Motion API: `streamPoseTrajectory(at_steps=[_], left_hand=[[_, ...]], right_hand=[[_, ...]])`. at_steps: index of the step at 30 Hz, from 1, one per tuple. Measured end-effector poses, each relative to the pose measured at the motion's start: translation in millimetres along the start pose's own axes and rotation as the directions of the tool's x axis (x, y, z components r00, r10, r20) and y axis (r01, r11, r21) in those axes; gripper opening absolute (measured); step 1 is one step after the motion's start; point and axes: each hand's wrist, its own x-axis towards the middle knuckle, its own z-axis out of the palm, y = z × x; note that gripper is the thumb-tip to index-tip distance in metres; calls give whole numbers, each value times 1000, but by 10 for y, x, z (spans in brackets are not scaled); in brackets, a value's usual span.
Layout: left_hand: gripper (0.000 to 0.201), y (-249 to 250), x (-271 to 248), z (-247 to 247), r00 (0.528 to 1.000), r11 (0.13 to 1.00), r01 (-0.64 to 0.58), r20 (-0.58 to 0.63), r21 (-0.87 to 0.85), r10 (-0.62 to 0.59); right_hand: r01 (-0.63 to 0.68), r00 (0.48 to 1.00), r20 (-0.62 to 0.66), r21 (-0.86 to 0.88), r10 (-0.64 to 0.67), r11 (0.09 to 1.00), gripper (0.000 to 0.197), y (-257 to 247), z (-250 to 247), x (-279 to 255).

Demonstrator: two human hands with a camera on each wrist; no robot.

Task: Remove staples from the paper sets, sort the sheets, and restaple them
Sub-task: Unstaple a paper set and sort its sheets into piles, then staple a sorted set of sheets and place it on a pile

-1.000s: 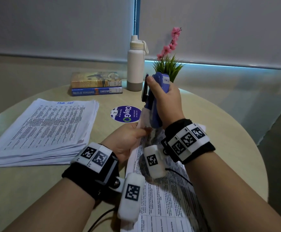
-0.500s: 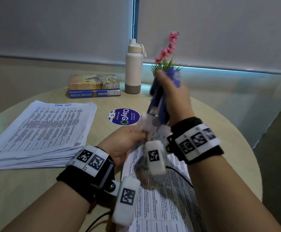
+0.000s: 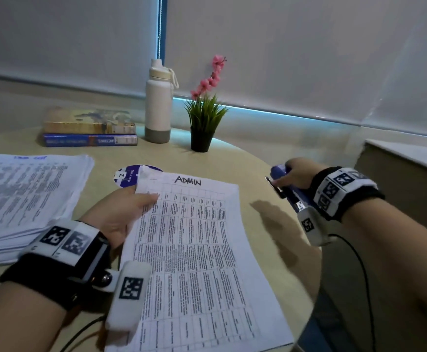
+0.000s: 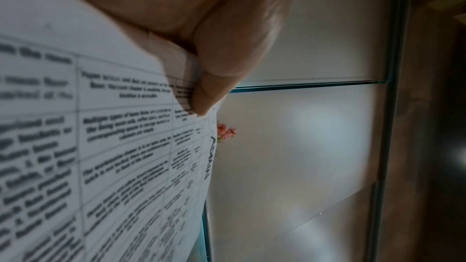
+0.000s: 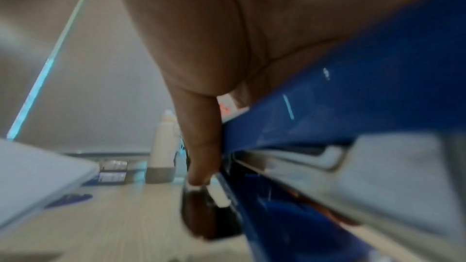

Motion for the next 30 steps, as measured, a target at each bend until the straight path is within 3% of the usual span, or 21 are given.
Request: streamPoseTrajectory(at_steps=[5,10,14,16,17,19,21,22,23,25,26,29,30], left_hand=[[21,4,17,-8,1000,1000,15,-5,-9,-15],[20,-24,59,-32,1000,1000,1,-5,-11,-1],[21,-31,77,-40,1000,1000,-16,-14,-25,16],[22,-26,63,-36,1000,999,-27,2,-30,27],[22,-22,56,-35,999,999,-34,13,-36,34],[22,-4,42,-37,998,997,-52,38,-54,54],[24,22,19,-37,995,994,-70,66,-81,75],[25,38,5,-39,993,993,-78,84,-93,86],[26,51,-8,-41,990,991,-88,102,-106,98],[28,81,-47,-41,983,985,-106,136,-139,125],[29,95,-74,-36,979,982,-114,151,-153,137],[30,121,-174,7,969,974,-146,175,-171,176],[30,127,-214,31,966,973,-160,174,-166,189]], right_hand=[[-34,984,164,-196,67,980,38,87,360,211],[-42,975,201,-252,95,967,43,31,506,300],[-34,974,213,-201,78,979,41,7,480,233],[-43,992,116,-71,51,997,51,-9,367,121],[-43,999,36,73,40,996,54,-18,295,27],[9,998,-60,463,21,886,49,-57,168,-228],[29,1000,-27,796,-12,604,43,-121,130,-583],[6,998,22,879,-53,477,49,-153,150,-780],[-12,993,60,915,-105,404,64,-164,197,-955],[-21,965,120,923,-235,384,93,-165,329,-1228],[-19,942,146,922,-303,386,94,-165,411,-1325],[-70,892,187,956,-411,284,60,-185,605,-1548],[-89,890,192,962,-413,257,58,-189,650,-1593]])
